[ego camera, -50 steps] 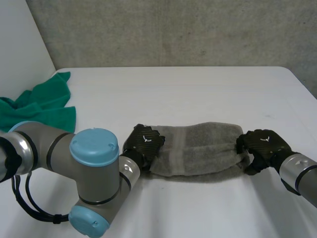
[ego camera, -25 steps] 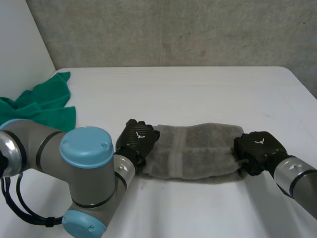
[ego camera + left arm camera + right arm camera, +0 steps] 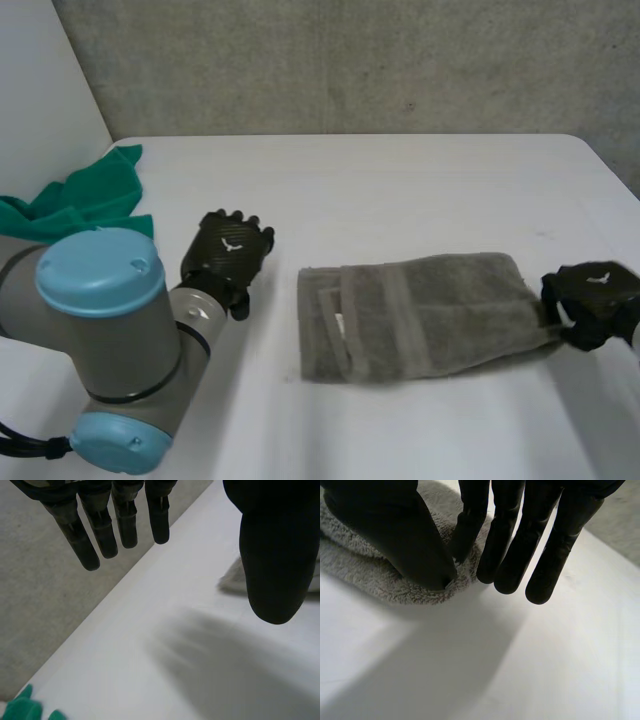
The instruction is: Fold the laundry.
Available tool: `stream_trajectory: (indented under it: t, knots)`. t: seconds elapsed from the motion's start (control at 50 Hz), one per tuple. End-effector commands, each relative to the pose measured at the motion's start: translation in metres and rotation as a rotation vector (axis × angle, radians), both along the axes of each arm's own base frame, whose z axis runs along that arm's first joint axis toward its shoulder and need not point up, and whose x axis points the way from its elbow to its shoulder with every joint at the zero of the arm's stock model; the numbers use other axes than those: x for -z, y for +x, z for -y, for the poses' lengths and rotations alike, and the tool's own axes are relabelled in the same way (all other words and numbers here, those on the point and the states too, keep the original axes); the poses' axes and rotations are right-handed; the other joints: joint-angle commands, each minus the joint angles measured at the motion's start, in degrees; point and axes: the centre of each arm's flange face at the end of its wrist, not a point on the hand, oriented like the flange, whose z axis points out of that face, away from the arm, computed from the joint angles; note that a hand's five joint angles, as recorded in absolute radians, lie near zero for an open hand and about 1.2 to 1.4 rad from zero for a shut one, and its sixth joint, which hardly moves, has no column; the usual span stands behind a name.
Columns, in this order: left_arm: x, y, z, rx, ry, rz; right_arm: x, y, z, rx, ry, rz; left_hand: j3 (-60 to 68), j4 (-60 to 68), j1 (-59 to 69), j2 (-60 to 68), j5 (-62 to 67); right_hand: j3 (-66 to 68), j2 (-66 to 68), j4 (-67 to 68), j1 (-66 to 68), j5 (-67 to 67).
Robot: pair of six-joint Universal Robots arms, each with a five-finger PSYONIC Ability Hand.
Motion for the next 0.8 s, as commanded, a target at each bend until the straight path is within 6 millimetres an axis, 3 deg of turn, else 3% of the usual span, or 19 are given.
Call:
stream_trajectory:
  t: [0.02,0.12,0.14,0.2,0.22,0.32,0.38,0.4,0.44,0.46,0.52,0.54,0.62,0.74,0.8]
  knots:
    - [-0.004,0.008,0.009,-0.033,-0.007,-0.011,-0.042,0.048,0.001,-0.157,-0.133,0.012,0.0,0.3,-0.5,0.1,0.9,12.3,13.1,12.0,24.8,13.5]
    - [-0.007,0.010,0.011,-0.042,-0.012,-0.023,-0.060,0.107,-0.020,-0.321,-0.176,0.100,0.0,0.3,-0.5,0.1,0.9,12.3,13.1,12.0,24.8,13.5]
    - [-0.007,0.011,0.011,-0.047,-0.012,-0.022,-0.056,0.128,-0.030,-0.390,-0.167,0.109,0.0,0.3,-0.5,0.1,0.9,12.3,13.1,12.0,24.8,13.5]
    - [-0.007,0.013,0.014,-0.059,-0.012,-0.023,-0.046,0.162,-0.050,-0.503,-0.141,0.114,0.0,0.3,-0.5,0.1,0.9,12.3,13.1,12.0,24.8,13.5]
    - [-0.007,0.015,0.015,-0.067,-0.012,-0.023,-0.036,0.182,-0.069,-0.578,-0.118,0.108,-0.2,0.1,-0.6,-0.1,0.7,12.3,13.1,12.0,24.8,13.5]
    - [-0.008,0.018,0.016,-0.072,-0.013,-0.025,-0.006,0.212,-0.108,-0.709,-0.035,0.081,-0.4,0.0,-0.8,-0.3,0.5,12.3,13.1,12.0,24.8,13.5]
    - [-0.009,0.018,0.016,-0.074,-0.015,-0.027,0.003,0.213,-0.102,-0.681,-0.023,0.069,-0.7,-0.4,-1.1,-0.6,0.2,12.3,13.1,12.0,24.8,13.5]
    - [-0.009,0.018,0.016,-0.072,-0.016,-0.028,0.001,0.213,-0.099,-0.663,-0.032,0.068,-1.0,-0.7,-1.5,-0.9,-0.1,4.0,4.8,3.7,16.6,5.2]
    - [-0.011,0.017,0.018,-0.072,-0.025,-0.035,-0.005,0.211,-0.093,-0.632,-0.059,0.073,-2.2,-1.9,-2.6,-2.1,-1.3,-30.5,-29.7,-30.9,-18.0,-29.4]
    - [-0.013,0.016,0.019,-0.074,-0.030,-0.042,-0.013,0.207,-0.087,-0.597,-0.091,0.083,-2.9,-2.6,-3.3,-2.8,-2.0,-57.7,-56.9,-58.0,-45.2,-56.5]
    - [-0.017,0.015,0.022,-0.077,-0.039,-0.063,-0.031,0.198,-0.075,-0.533,-0.146,0.110,-4.4,-4.1,-4.8,-4.3,-3.5,-57.7,-56.9,-58.0,-45.2,-56.5]
    - [-0.022,0.013,0.024,-0.077,-0.050,-0.087,-0.045,0.188,-0.066,-0.483,-0.178,0.139,-4.9,-4.6,-5.3,-4.8,-4.0,-57.7,-56.9,-58.0,-45.2,-56.5]
    - [-0.037,0.005,0.029,-0.075,-0.068,-0.170,-0.069,0.161,-0.048,-0.361,-0.198,0.224,-4.6,-4.3,-5.0,-4.5,-3.7,-57.7,-56.9,-58.0,-45.2,-56.5]
    - [-0.054,-0.019,0.020,-0.013,-0.054,-0.310,-0.072,0.138,-0.027,-0.256,-0.163,0.274,-3.7,-3.4,-4.2,-3.6,-2.8,-57.7,-56.9,-58.0,-45.2,-56.5]
    - [-0.039,-0.043,0.005,0.058,0.013,-0.332,-0.065,0.132,-0.022,-0.243,-0.123,0.276,-3.9,-3.6,-4.3,-3.8,-3.0,-57.7,-56.9,-58.0,-45.2,-56.5]
